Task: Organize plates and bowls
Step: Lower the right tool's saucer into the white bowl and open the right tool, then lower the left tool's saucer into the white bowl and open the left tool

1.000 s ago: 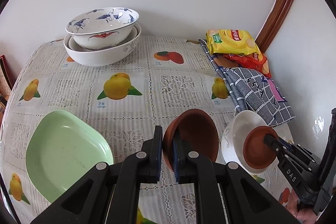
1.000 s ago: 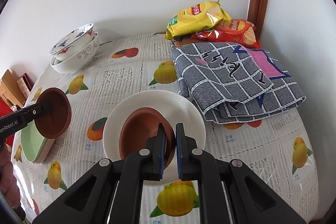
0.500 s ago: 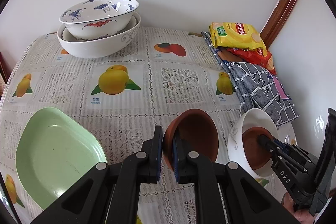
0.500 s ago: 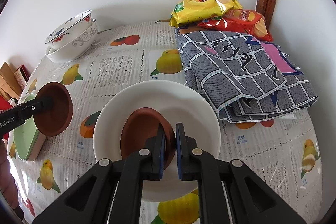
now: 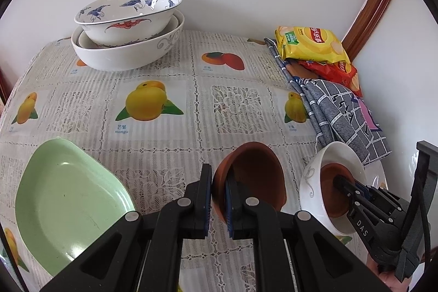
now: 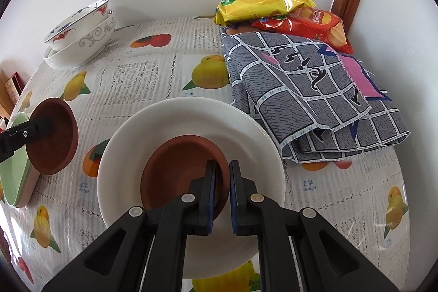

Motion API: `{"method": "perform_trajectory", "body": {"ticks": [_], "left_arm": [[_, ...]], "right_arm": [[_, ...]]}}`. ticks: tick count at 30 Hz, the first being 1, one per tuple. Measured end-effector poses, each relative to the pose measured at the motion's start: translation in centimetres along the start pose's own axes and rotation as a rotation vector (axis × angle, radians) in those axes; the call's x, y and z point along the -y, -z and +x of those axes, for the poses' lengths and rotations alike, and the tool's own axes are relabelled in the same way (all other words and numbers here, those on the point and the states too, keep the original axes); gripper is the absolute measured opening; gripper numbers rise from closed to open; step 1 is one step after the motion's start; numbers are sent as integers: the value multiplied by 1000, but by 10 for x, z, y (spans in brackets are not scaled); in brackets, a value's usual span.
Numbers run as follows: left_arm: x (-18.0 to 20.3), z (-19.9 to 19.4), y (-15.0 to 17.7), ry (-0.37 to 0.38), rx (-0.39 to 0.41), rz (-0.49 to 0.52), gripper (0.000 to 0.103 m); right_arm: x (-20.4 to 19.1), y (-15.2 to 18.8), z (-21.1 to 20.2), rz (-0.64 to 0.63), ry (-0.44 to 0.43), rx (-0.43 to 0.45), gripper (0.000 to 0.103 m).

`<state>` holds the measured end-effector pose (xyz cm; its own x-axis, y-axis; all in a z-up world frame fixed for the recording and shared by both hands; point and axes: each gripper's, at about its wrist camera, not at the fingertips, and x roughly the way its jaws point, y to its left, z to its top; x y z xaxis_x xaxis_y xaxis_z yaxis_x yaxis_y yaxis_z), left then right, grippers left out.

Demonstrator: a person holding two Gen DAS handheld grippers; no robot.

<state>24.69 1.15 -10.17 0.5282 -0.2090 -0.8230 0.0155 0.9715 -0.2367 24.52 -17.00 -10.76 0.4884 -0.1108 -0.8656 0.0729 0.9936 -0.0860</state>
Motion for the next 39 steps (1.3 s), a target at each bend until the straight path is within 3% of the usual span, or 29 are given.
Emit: {"method": "perform_trajectory", "body": {"ticks": [15, 19, 23, 32, 39], "left_arm": [[-5, 8, 0, 5, -16, -8, 9], [-4, 8, 1, 5, -19, -4, 9], [-1, 5, 1, 2, -14, 4, 9], [14, -8, 3, 4, 5, 21, 9], [39, -28, 8, 13, 39, 55, 9]], "right_arm": [[-12, 2, 6, -68, 66, -1, 16], [-16, 4, 4, -103, 84, 21, 25], [-13, 3, 1, -92, 69, 17, 26], [1, 9, -31, -47, 34, 92, 40], [27, 19, -66, 13, 37, 170, 44]]}}
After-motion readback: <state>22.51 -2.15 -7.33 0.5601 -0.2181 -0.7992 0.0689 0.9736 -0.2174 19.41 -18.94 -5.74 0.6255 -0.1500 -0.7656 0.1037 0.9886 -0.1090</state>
